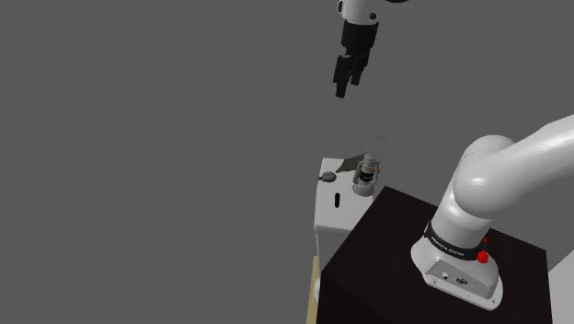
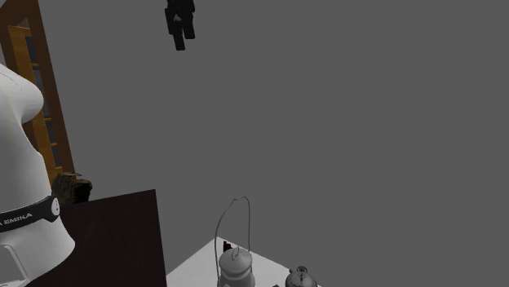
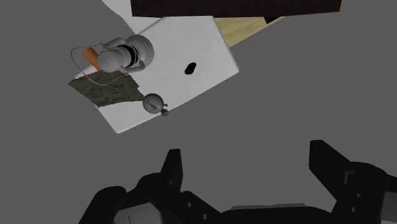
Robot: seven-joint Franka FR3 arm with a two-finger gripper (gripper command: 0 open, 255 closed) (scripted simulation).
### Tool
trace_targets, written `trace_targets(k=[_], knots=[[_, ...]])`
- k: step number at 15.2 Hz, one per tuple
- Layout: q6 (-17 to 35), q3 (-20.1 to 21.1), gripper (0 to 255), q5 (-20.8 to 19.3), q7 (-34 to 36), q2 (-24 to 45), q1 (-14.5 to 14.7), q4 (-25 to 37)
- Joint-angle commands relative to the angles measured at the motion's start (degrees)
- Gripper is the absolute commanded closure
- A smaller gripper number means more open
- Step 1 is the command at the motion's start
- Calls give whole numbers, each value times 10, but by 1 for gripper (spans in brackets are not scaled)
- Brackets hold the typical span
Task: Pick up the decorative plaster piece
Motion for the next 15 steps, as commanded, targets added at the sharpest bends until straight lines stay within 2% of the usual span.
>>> trace_targets(k=[1, 9, 15], knots=[[0, 0, 0, 0, 0, 0, 0, 0], [125, -101, 0, 24, -5, 45, -51, -44], [217, -180, 0, 62, -22, 98, -79, -66]])
